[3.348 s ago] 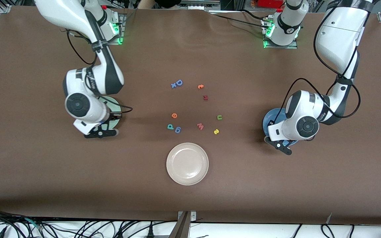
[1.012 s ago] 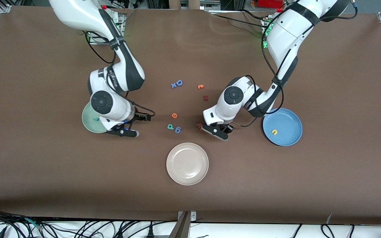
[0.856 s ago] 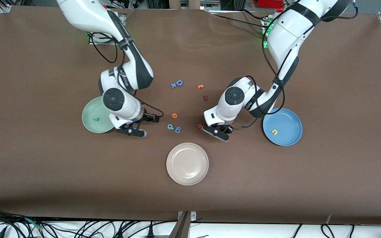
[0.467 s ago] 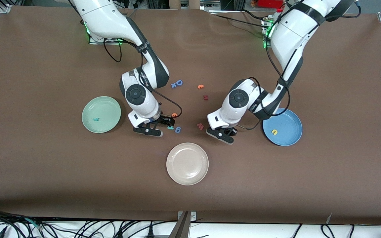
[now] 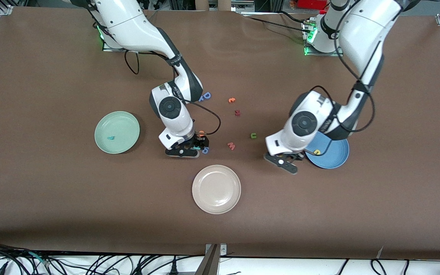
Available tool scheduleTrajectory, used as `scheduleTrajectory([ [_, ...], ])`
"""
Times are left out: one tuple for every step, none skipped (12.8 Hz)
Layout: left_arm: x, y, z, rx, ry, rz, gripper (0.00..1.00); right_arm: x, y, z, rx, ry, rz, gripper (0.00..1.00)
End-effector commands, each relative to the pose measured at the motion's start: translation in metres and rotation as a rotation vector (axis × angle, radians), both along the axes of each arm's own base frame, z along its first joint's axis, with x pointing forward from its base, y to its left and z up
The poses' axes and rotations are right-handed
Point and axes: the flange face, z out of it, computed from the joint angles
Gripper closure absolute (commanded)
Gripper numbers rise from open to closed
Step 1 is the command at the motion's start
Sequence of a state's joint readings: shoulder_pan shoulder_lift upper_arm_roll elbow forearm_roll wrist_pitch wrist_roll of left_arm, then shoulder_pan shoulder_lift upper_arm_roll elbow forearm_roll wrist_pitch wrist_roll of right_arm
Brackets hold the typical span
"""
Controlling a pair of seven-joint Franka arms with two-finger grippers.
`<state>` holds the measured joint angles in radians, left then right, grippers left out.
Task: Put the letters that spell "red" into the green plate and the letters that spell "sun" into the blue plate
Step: 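Lower the yellow 2 onto the blue plate and open the left gripper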
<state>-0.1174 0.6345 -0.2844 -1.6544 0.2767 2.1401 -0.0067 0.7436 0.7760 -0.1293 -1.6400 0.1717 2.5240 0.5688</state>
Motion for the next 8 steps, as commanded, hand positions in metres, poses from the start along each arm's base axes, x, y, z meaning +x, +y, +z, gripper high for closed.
scheduleTrajectory([
  [-0.007, 0.072, 0.001, 0.037, 0.074, -0.030, 1.00, -0.002, 0.019, -0.010, -0.018, -0.022, 0.060, 0.09],
  [-0.010, 0.096, -0.006, 0.030, 0.099, -0.045, 1.00, -0.001, 0.018, -0.010, -0.034, -0.033, 0.086, 0.12],
  [-0.016, 0.112, -0.007, 0.020, 0.108, -0.042, 1.00, -0.001, 0.019, -0.008, -0.046, -0.042, 0.105, 0.16],
  [-0.027, 0.122, -0.007, 0.007, 0.109, -0.034, 1.00, 0.000, 0.017, -0.008, -0.057, -0.049, 0.118, 0.17],
  [-0.038, 0.137, -0.010, 0.002, 0.102, -0.026, 1.00, 0.001, 0.016, -0.008, -0.077, -0.061, 0.152, 0.17],
  [-0.049, 0.153, -0.015, -0.008, 0.096, -0.023, 1.00, 0.002, 0.015, -0.008, -0.084, -0.065, 0.168, 0.19],
  [-0.057, 0.162, -0.021, -0.019, 0.098, -0.046, 0.97, 0.002, 0.014, -0.008, -0.084, -0.065, 0.168, 0.23],
  [-0.065, 0.172, -0.027, -0.022, 0.106, -0.040, 0.95, 0.002, 0.014, -0.008, -0.087, -0.065, 0.170, 0.23],
])
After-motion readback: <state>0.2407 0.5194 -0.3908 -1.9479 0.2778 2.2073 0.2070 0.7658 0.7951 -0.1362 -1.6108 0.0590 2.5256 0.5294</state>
